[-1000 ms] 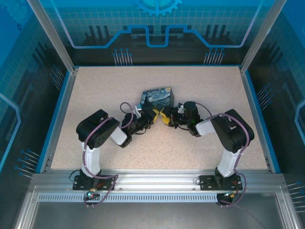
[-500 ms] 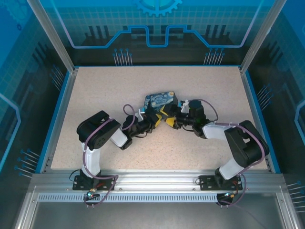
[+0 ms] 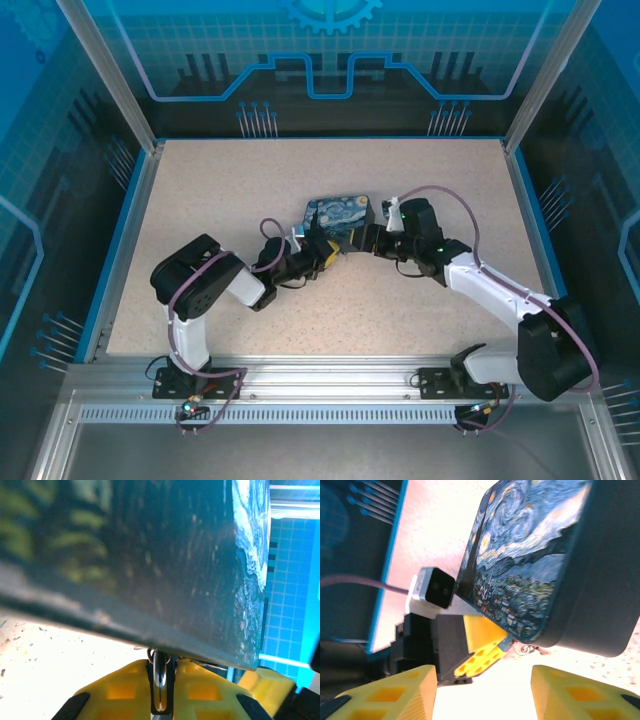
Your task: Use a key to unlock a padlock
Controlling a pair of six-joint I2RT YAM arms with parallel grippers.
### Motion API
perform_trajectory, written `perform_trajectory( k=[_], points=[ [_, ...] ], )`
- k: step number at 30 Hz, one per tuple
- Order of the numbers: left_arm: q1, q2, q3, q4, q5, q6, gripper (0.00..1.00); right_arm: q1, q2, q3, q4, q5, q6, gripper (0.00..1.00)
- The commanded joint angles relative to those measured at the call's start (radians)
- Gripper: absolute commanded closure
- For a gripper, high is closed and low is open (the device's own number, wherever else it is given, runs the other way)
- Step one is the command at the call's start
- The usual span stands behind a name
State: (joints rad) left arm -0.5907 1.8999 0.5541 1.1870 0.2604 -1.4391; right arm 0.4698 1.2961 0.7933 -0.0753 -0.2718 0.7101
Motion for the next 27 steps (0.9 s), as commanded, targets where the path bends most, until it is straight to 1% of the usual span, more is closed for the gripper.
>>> perform_trajectory(
  k=[1, 6, 9, 10, 13, 19, 24, 27],
  points=[
    [0.006, -0.028, 0.032, -0.110, 0.041, 0.009, 1.00, 0.059, 0.014, 0.059, -0.181, 0.140, -0.227, 0.49],
    [0.007, -0.041, 0.061, -0.178, 0.055, 0.016, 1.00, 0.131, 0.077, 0.081, -0.189, 0.226, -0.344, 0.48],
    [0.007, -0.050, 0.077, -0.212, 0.068, 0.023, 1.00, 0.157, 0.120, 0.081, -0.187, 0.259, -0.383, 0.50],
    [0.007, -0.052, 0.082, -0.223, 0.073, 0.027, 1.00, 0.163, 0.131, 0.105, -0.185, 0.273, -0.393, 0.50],
    [0.008, -0.054, 0.090, -0.237, 0.082, 0.032, 1.00, 0.171, 0.160, 0.120, -0.184, 0.310, -0.418, 0.50],
    [0.007, -0.049, 0.099, -0.246, 0.095, 0.028, 1.00, 0.179, 0.212, 0.143, -0.180, 0.330, -0.458, 0.50],
    [0.008, -0.048, 0.109, -0.251, 0.105, 0.027, 1.00, 0.194, 0.257, 0.163, -0.194, 0.365, -0.502, 0.55],
    [0.008, -0.048, 0.115, -0.260, 0.109, 0.030, 1.00, 0.204, 0.274, 0.169, -0.195, 0.387, -0.518, 0.55]
  ],
)
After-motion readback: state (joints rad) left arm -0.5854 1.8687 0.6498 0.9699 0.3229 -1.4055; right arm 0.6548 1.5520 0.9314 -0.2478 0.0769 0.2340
